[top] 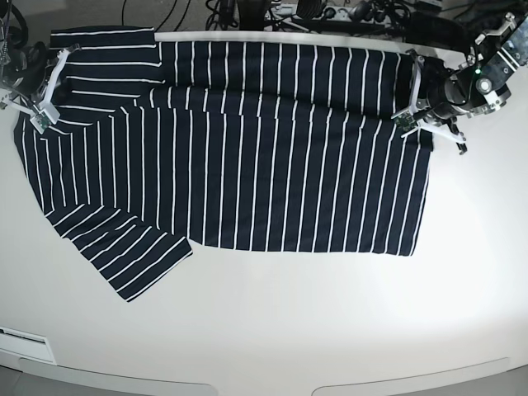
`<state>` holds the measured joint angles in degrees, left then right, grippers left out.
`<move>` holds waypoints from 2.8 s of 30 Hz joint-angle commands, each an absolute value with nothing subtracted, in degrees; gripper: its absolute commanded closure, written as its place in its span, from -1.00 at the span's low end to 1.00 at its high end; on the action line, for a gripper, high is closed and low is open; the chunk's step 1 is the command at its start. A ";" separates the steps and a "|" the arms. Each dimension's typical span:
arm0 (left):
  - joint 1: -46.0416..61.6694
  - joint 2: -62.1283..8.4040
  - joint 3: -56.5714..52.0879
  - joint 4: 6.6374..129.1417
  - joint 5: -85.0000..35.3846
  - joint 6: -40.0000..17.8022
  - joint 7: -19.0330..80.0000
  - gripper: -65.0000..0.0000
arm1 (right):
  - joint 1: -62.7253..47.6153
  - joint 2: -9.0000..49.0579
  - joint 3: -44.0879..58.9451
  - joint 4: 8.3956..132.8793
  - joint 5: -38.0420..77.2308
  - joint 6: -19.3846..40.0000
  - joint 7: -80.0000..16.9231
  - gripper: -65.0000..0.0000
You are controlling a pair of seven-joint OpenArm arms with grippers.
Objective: Fold the T-shirt properly
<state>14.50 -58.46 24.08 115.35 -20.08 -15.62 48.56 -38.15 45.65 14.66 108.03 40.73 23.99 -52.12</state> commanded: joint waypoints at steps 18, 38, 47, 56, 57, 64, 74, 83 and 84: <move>14.55 -59.48 24.29 121.95 -7.33 -2.92 49.08 1.00 | -29.69 46.70 15.86 109.51 39.03 22.92 -50.83 1.00; -22.92 -40.86 -1.08 67.16 -48.01 -20.99 36.67 0.91 | -28.38 46.65 15.86 109.51 39.00 21.26 -48.86 1.00; -32.86 -33.47 -0.64 42.02 -52.82 -22.83 39.70 -0.13 | -28.38 46.65 15.86 109.51 39.00 21.69 -48.77 1.00; -33.21 -26.39 -0.64 37.69 -53.87 -27.49 49.80 -0.13 | -28.38 46.68 15.86 109.51 38.98 21.65 -47.68 1.00; -33.21 -25.96 -0.64 37.69 -54.50 -27.46 50.68 -0.13 | -28.38 46.68 15.86 109.51 39.00 21.65 -47.53 1.00; -33.39 -26.22 -0.67 37.69 -54.24 -25.41 52.82 0.96 | -27.22 46.68 15.86 109.51 39.00 21.61 -46.00 1.00; -33.39 -26.98 -0.67 37.71 -52.14 -24.86 52.99 1.00 | -16.12 46.33 15.86 108.27 33.71 15.62 -34.11 0.33; -33.39 -26.98 -0.67 37.76 -52.12 -24.86 53.04 1.00 | 3.53 42.92 15.16 80.64 40.16 22.68 -30.33 0.02; -33.39 -26.98 -0.67 37.76 -52.12 -24.88 53.04 1.00 | 6.13 42.48 14.87 76.01 41.58 23.77 -31.24 0.02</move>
